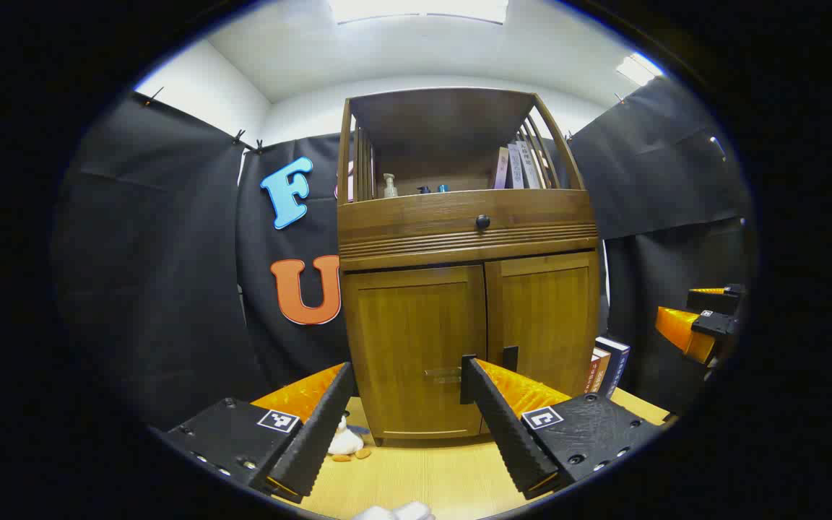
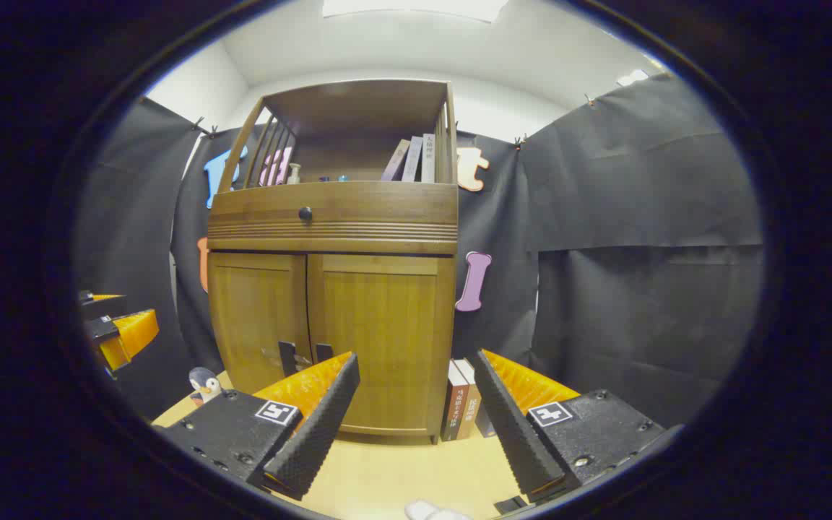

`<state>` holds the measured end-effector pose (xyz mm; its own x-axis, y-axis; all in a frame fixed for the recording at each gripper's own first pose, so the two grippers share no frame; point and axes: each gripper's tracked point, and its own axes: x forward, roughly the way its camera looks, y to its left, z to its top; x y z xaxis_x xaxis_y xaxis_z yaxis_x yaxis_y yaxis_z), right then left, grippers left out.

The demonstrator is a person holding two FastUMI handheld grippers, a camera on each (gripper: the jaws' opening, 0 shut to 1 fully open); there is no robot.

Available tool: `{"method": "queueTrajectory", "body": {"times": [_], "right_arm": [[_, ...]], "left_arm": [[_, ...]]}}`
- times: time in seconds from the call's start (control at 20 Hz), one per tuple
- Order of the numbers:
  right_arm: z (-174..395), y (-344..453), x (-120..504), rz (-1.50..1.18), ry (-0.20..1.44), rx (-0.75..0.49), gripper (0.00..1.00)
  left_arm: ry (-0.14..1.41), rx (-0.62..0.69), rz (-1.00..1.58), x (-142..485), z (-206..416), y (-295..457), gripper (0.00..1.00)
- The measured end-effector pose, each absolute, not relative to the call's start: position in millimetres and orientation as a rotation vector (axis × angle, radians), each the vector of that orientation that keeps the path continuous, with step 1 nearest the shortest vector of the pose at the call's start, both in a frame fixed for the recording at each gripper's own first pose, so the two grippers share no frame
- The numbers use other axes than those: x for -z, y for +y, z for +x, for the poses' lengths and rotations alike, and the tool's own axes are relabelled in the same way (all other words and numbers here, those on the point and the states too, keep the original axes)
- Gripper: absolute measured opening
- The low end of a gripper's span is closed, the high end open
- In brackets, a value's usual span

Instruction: Open the right door of the double-door shoe cabinet with the right hand, and open the left door with the left hand.

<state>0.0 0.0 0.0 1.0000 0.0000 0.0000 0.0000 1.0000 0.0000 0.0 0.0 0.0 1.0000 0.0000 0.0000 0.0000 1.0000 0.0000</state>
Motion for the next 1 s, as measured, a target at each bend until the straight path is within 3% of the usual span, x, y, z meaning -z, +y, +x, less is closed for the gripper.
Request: {"method": "queueTrajectory", "body": {"times": [1.0], "right_arm": [[3,2,9,-0.032,0.013,-0.042,1.00]], "left_arm": [[0.024,0.014,-0.013,10,-12,25,0.96]]}}
